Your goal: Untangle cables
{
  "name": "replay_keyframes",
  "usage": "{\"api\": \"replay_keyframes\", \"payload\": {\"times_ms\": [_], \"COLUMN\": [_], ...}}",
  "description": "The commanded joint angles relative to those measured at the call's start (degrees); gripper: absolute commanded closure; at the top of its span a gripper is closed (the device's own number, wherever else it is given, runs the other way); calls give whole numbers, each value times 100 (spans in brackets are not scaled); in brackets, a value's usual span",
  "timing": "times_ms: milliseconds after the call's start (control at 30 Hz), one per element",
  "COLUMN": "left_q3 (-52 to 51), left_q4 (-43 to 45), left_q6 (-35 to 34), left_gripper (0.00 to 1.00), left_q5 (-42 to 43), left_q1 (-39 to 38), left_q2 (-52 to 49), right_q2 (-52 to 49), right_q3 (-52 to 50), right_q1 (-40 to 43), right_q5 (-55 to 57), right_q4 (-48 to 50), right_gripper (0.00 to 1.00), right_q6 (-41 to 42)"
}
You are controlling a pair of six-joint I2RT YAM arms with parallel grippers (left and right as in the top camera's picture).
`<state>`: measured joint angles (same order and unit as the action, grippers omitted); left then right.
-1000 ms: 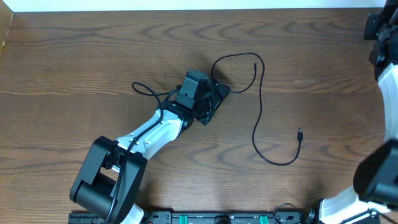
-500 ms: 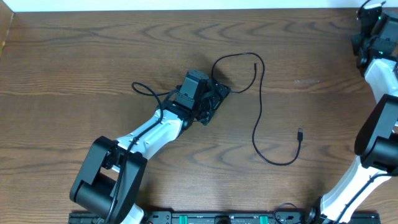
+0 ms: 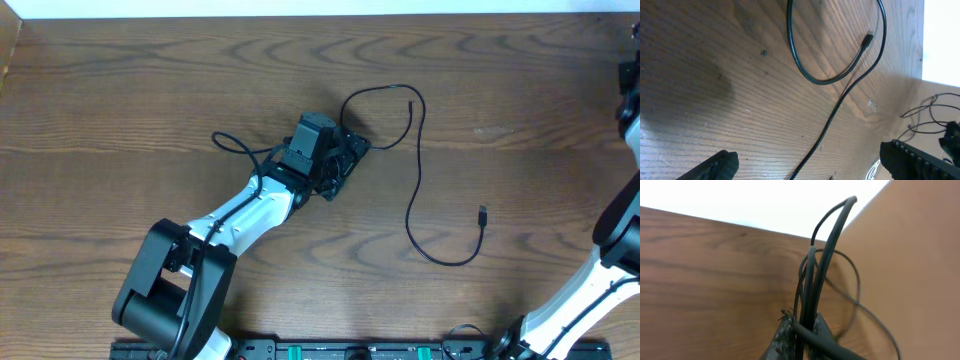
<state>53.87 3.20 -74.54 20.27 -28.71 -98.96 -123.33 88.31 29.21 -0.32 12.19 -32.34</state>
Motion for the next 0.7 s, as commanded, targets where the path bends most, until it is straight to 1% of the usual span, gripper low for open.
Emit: {"api": "replay_keyframes", "payload": {"times_ms": [0, 67, 133, 167, 200, 233, 267, 300, 333, 533, 633, 667], "left_q3": [48, 48, 48, 48, 48, 48, 48, 48, 48, 48, 48, 48], "left_q4": [-20, -20, -20, -20, -20, -20, -20, -20, -20, -20, -20, -20], "left_q6": [103, 105, 105, 105, 105, 105, 105, 105, 105, 105, 105, 105], "left_gripper": [5, 5, 5, 6, 5, 5, 5, 5, 5, 5, 5, 5], "left_q5": [4, 4, 4, 4, 4, 4, 4, 4, 4, 4, 4, 4], "left_q1": [-9, -9, -9, -9, -9, -9, -9, -9, -9, -9, -9, -9], "left_q2": [28, 28, 28, 28, 28, 28, 28, 28, 28, 28, 28, 28], "right_q2": [-170, -245, -269, -262, -221, -164, -50, 87, 271, 1427, 1976, 2164], "right_q3": [48, 48, 48, 48, 48, 48, 48, 48, 48, 48, 48, 48], "right_q1": [81, 46, 2, -11, -22, -39, -68, -103, -136, -396, -566, -640], "right_q5": [-977, -977, -973, -975, -975, -975, -992, -1021, -1099, -1440, -1449, -1447], "right_q4": [-199, -411, -601, -625, -623, -625, -651, -693, -758, -1287, -1891, -2184], "right_gripper": [99, 96, 75, 68, 58, 43, 27, 5, 1, 1, 1, 1], "right_q6": [855, 931, 946, 994, 1097, 1200, 1373, 1541, 1687, 2424, 2448, 2618]}}
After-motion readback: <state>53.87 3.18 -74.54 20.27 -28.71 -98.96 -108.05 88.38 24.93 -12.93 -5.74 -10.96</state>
